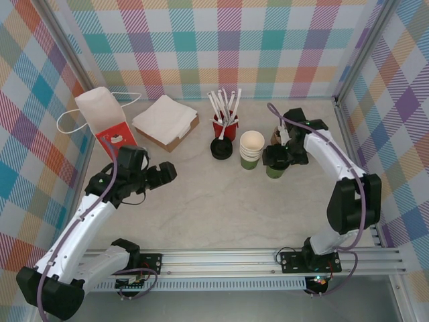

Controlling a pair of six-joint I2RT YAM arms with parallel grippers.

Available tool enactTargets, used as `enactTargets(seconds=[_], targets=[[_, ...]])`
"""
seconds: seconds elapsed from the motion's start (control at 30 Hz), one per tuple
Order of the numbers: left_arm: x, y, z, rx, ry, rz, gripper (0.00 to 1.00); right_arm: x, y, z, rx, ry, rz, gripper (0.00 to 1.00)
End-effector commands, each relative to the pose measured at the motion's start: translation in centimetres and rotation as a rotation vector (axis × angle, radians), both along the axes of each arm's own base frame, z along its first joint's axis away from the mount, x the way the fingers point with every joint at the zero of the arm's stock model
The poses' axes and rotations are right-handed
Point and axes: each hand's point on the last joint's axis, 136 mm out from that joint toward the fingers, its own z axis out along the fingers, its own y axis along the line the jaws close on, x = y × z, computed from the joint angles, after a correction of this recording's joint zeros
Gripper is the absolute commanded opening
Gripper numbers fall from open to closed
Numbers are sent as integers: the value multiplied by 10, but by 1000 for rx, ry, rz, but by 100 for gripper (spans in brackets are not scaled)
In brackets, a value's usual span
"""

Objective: Pack the takeout coffee

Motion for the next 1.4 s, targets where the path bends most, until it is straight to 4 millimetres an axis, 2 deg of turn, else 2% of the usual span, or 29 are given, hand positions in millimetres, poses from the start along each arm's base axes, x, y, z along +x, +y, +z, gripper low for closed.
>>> enactTargets(seconds=[0.0, 0.17, 0.23, 0.33, 0.53, 0.63, 0.8, 1.0, 1.1, 1.23, 1.37], targets=[[4, 14, 32, 83, -58, -5, 94, -17, -11, 16, 1, -7, -35, 100], [14, 28, 76, 182, -94, -22, 96, -23, -25, 55, -1, -152, -82, 100], [24, 35, 95, 221, -111, -24, 97, -27, -25, 73, 27, -226, -96, 100], [45, 49, 117, 281, -126, -8, 98, -32, -17, 88, 101, -293, -111, 100], [99, 88, 164, 345, -214, 76, 98, -46, 0, 99, 232, -323, -101, 100], [127, 114, 172, 331, -228, 147, 97, -51, 0, 96, 237, -318, -99, 100], [171, 135, 160, 312, -212, 187, 95, -54, 0, 87, 231, -295, -91, 100], [225, 161, 123, 183, -153, 295, 88, -54, 1, 74, 227, -256, -79, 100], [247, 163, 110, 125, -142, 314, 85, -53, 2, 72, 228, -249, -76, 100], [264, 163, 90, 95, -108, 321, 81, -53, 3, 66, 228, -233, -74, 100], [265, 161, 72, 80, -57, 320, 69, -55, 2, 61, 218, -216, -71, 100]])
